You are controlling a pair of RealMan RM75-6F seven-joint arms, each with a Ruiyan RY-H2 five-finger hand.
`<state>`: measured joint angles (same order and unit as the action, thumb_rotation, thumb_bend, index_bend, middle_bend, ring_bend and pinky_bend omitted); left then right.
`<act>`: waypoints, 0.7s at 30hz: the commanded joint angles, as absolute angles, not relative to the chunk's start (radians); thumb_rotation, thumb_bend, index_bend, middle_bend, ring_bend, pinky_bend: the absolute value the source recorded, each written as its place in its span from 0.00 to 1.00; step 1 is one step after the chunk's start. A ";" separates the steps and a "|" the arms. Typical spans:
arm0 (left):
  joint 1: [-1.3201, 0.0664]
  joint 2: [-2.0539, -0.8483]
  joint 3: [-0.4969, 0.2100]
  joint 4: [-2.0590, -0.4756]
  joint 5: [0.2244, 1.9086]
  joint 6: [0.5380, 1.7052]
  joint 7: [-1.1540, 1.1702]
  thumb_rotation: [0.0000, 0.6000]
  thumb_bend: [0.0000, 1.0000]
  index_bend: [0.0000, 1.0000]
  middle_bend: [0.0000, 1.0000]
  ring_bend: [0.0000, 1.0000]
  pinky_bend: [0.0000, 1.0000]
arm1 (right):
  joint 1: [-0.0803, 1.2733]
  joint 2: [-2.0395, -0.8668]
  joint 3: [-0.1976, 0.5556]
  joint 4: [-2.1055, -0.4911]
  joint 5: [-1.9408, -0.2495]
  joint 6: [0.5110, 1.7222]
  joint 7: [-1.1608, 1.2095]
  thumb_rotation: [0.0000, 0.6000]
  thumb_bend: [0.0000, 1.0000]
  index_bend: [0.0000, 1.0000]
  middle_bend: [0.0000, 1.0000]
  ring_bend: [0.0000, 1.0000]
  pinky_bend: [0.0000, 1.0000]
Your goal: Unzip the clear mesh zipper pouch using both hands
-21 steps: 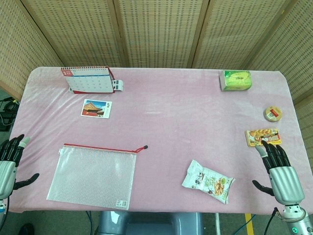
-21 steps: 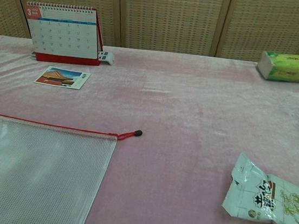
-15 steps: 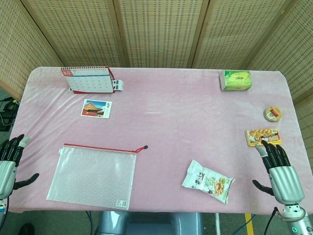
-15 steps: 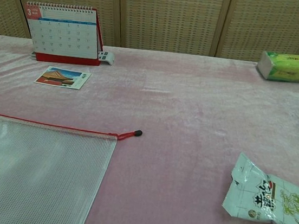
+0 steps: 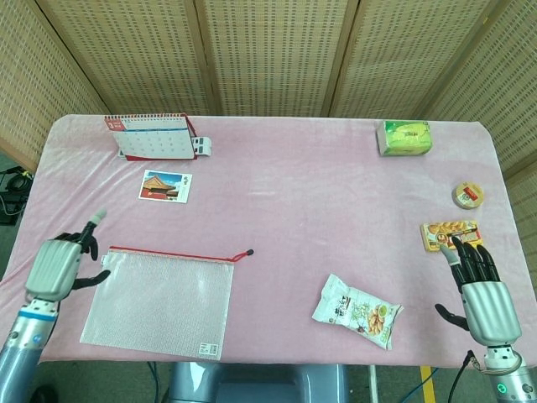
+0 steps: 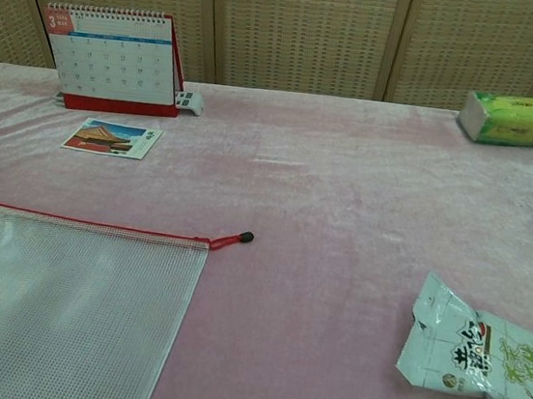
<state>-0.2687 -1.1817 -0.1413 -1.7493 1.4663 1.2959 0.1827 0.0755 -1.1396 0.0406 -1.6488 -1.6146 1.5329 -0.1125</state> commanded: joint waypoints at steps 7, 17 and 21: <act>-0.709 -1.392 -0.333 -1.810 0.829 0.945 0.672 1.00 0.07 0.39 0.99 0.87 0.99 | 0.097 -1.162 0.073 -1.626 -1.544 1.489 -0.142 1.00 0.00 0.00 0.00 0.00 0.00; -0.985 -1.577 -0.322 -1.674 0.432 0.953 0.880 1.00 0.35 0.50 0.99 0.87 0.99 | 0.106 -1.166 0.093 -1.604 -1.496 1.473 -0.140 1.00 0.00 0.00 0.00 0.00 0.00; -1.047 -1.643 -0.299 -1.601 0.370 0.938 0.891 1.00 0.37 0.48 0.99 0.87 0.99 | 0.109 -1.167 0.095 -1.597 -1.483 1.462 -0.136 1.00 0.00 0.00 0.00 0.00 0.00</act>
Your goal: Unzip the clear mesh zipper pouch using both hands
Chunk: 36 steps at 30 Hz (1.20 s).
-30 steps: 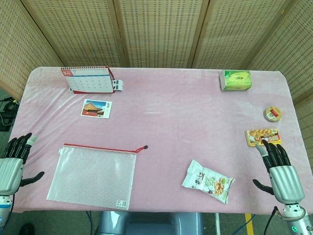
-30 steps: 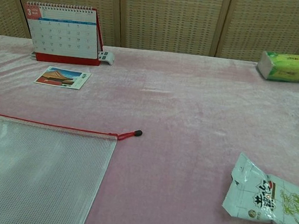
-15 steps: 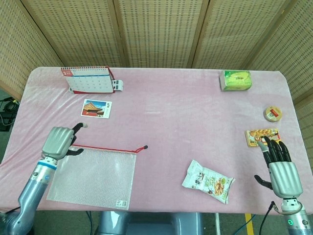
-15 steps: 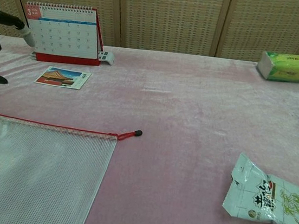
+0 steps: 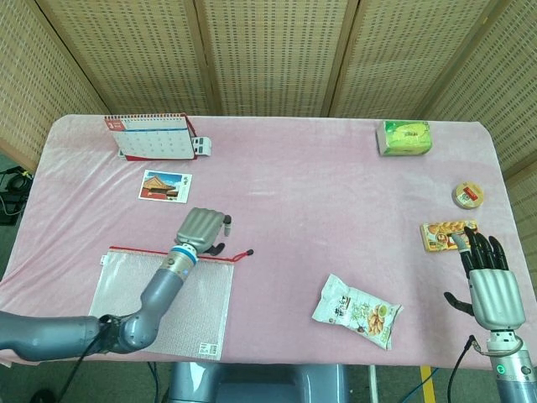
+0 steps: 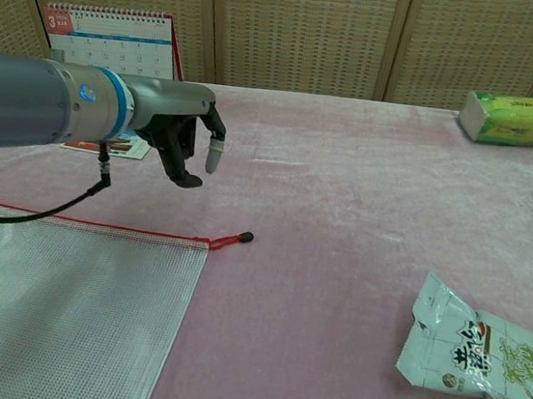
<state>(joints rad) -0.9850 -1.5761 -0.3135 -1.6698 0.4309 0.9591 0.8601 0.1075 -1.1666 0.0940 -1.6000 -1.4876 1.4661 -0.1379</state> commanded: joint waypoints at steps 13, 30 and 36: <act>-1.151 -1.776 -0.261 -1.422 0.274 0.923 0.889 1.00 0.37 0.47 0.99 0.87 0.99 | 0.118 -1.168 0.099 -1.583 -1.458 1.440 -0.121 1.00 0.00 0.00 0.00 0.00 0.00; -1.180 -1.829 -0.230 -1.368 0.229 0.964 0.888 1.00 0.37 0.47 0.99 0.87 0.99 | 0.120 -1.159 0.102 -1.578 -1.445 1.436 -0.095 1.00 0.00 0.00 0.00 0.00 0.00; -1.176 -1.840 -0.225 -1.350 0.222 0.953 0.884 1.00 0.37 0.47 0.99 0.87 0.99 | 0.120 -1.158 0.099 -1.581 -1.452 1.440 -0.097 1.00 0.00 0.00 0.00 0.00 0.00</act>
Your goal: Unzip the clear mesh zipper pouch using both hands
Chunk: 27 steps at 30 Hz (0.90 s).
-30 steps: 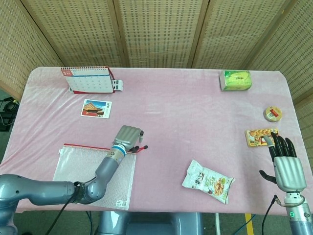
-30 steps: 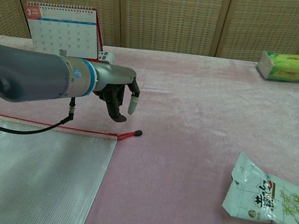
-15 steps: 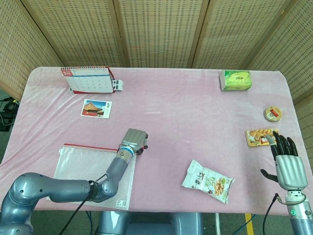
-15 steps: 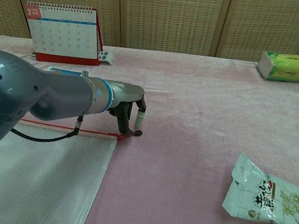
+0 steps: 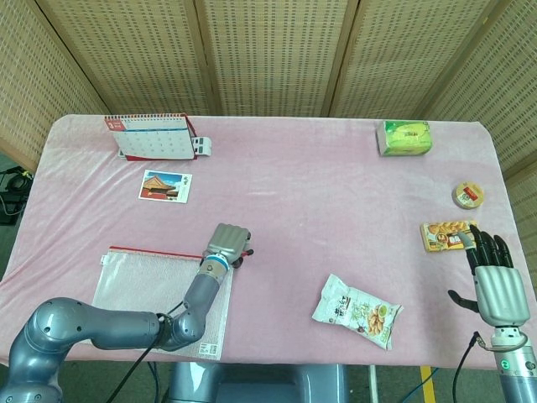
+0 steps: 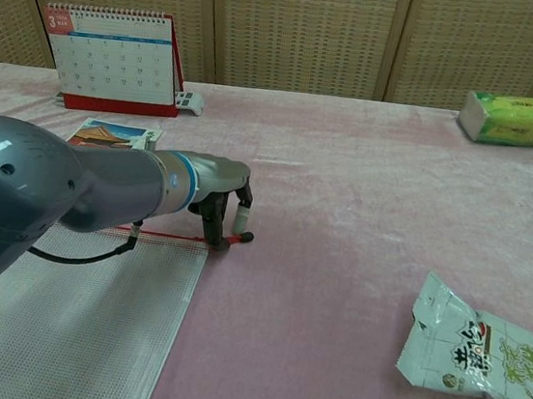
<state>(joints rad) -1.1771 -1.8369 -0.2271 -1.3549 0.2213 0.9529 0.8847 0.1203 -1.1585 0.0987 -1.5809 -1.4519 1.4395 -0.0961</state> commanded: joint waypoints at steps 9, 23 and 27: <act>-1.174 -1.848 -0.221 -1.340 0.237 0.949 0.879 1.00 0.40 0.50 0.99 0.87 0.99 | 0.120 -1.157 0.097 -1.583 -1.453 1.442 -0.093 1.00 0.00 0.00 0.00 0.00 0.00; -1.176 -1.855 -0.224 -1.345 0.235 0.967 0.897 1.00 0.56 0.62 0.99 0.87 0.99 | 0.120 -1.152 0.097 -1.585 -1.453 1.445 -0.084 1.00 0.00 0.00 0.00 0.00 0.00; -1.174 -1.849 -0.229 -1.356 0.239 0.974 0.895 1.00 0.62 0.67 0.99 0.87 0.99 | 0.120 -1.152 0.096 -1.585 -1.454 1.444 -0.084 1.00 0.00 0.00 0.00 0.00 0.00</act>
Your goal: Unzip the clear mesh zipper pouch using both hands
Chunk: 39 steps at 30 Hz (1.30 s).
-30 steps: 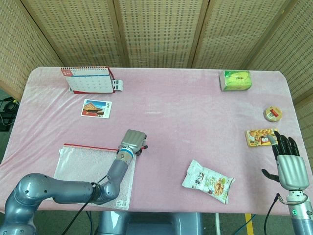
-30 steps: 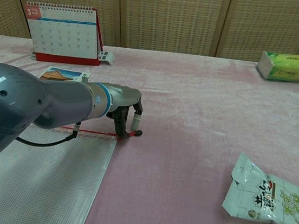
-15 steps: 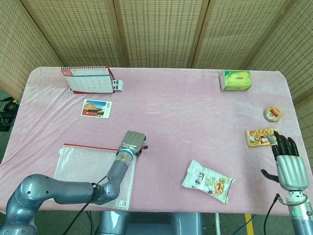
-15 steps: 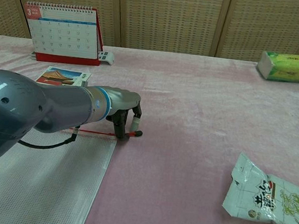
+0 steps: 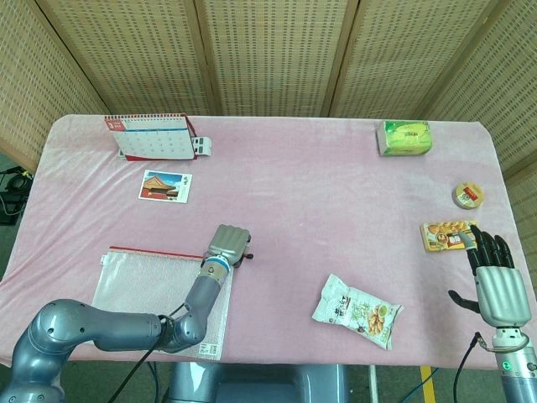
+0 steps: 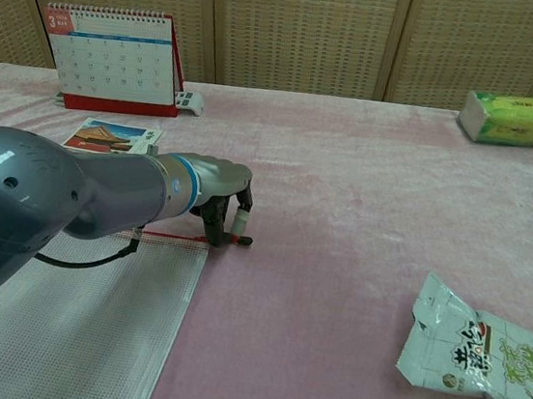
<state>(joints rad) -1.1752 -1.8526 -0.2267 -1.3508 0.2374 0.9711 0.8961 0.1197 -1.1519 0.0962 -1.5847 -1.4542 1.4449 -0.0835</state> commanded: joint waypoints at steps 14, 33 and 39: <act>-1.095 -1.622 -0.292 -1.599 0.366 0.903 0.719 1.00 0.72 0.76 0.99 0.87 1.00 | 0.174 -1.152 0.104 -1.591 -1.426 1.327 0.043 1.00 0.00 0.05 0.17 0.16 0.00; -1.023 -1.484 -0.358 -1.687 0.637 0.867 0.392 1.00 0.76 0.79 0.99 0.89 1.00 | 0.588 -1.169 0.253 -1.646 -1.181 0.599 0.606 1.00 0.04 0.28 0.93 0.96 1.00; -1.034 -1.496 -0.368 -1.671 0.662 0.875 0.345 1.00 0.76 0.79 0.99 0.89 1.00 | 0.689 -1.218 0.287 -1.639 -1.065 0.468 0.626 1.00 0.05 0.30 0.93 0.96 1.00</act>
<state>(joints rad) -1.0316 -1.4927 -0.3657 -1.6754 0.6577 0.8729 0.3509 0.6529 -1.1940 0.2636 -1.6369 -1.1069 0.5098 0.6076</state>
